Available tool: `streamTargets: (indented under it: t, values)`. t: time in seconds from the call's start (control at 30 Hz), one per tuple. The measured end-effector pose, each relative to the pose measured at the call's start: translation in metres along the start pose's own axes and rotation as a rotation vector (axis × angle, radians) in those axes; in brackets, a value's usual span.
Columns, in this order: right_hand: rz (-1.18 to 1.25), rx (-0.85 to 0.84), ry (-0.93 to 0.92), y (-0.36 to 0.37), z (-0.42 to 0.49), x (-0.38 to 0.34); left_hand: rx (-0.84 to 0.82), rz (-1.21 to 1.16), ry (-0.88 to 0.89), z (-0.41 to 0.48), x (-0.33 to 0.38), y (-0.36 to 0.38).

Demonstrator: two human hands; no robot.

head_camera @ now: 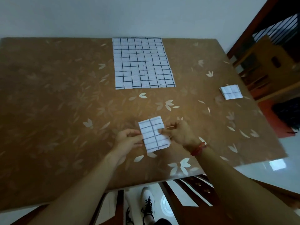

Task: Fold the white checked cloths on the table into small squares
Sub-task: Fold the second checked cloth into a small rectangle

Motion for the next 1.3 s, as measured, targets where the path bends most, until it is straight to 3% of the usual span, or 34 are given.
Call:
streamTargets:
  t: [0.23,0.67,1.3]
  values:
    - [0.120,0.127,0.012,-0.027,-0.020,0.048,0.012,0.036,0.016,-0.005,-0.007,0.033]
    - [-0.014,0.250,0.107,-0.053,-0.008,0.093,0.129,0.146,-0.017,0.009,-0.024,0.062]
    - [-0.157,0.239,0.174,-0.041,0.028,0.151,0.214,0.492,-0.038,0.045,-0.058,0.070]
Point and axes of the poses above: each hand's wrist, its own z-axis towards the middle knuckle, its own y-axis out of the palm, x = y × z, the point moved 5 cm from there along z, towards the middle knuckle, and after that the axes turned 7 degrees about -x, right-handed, at the moved point
